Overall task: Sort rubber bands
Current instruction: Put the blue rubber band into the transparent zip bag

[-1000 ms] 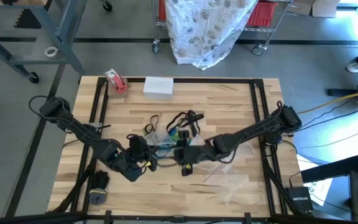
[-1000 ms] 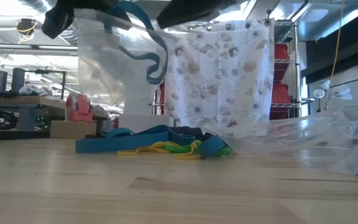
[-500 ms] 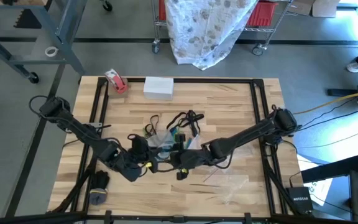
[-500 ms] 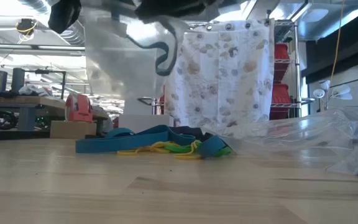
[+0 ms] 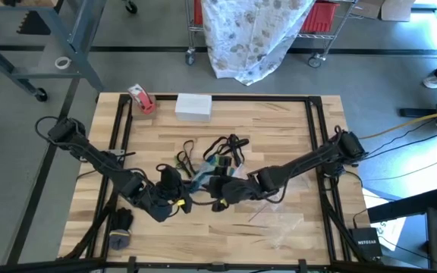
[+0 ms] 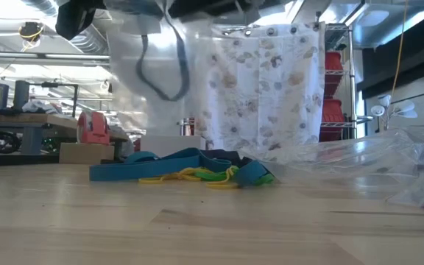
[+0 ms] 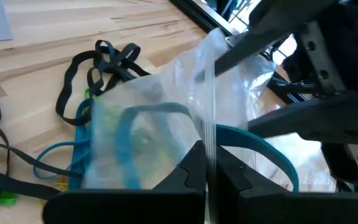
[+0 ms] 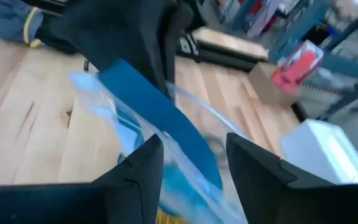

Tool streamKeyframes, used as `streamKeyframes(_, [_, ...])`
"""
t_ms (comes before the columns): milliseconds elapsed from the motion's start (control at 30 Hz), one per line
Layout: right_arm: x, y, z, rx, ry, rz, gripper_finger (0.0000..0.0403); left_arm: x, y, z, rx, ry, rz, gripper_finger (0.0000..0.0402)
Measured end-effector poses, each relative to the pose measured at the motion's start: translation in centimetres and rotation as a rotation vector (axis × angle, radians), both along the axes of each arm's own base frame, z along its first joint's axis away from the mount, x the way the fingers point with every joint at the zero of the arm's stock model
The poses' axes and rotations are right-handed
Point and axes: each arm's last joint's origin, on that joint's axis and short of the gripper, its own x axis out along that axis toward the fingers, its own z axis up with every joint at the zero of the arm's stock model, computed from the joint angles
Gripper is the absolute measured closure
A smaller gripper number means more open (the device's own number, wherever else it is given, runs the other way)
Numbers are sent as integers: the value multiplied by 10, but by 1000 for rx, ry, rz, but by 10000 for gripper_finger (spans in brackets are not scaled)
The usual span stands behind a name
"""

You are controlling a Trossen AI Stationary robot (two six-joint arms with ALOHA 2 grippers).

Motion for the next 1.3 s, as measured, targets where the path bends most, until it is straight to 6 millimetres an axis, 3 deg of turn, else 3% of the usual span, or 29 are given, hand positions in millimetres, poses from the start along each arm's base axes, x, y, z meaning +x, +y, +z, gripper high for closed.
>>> streamKeyframes(100, [-3, 1, 0, 10, 23, 10, 236, -1, -1, -1, -1, 7, -4, 401])
streamKeyframes(233, [-9, 13, 7, 39, 45, 164, 236, -2, -1, -2, -8, 13, 1, 401])
streamKeyframes(333, [-11, 19, 3, -52, 85, 232, 236, -2, -1, -1, -15, 8, -2, 401])
streamKeyframes(500, [-10, 13, -2, -178, 125, 253, 236, -1, -2, -1, -40, 20, -31, 401])
streamKeyframes(667, [-12, 8, -11, -153, 181, 274, 240, -1, -4, 0, -32, 11, -49, 402])
streamKeyframes(800, [-13, 9, -14, -114, 172, 261, 276, -2, -3, -1, -10, 23, -34, 401])
streamKeyframes(1000, [-15, 7, -21, -77, 184, 232, 386, -1, 0, -1, 35, 16, -3, 401])
streamKeyframes(1300, [-12, 12, -26, 45, 73, 320, 400, -5, 0, 2, 203, -56, 135, 401])
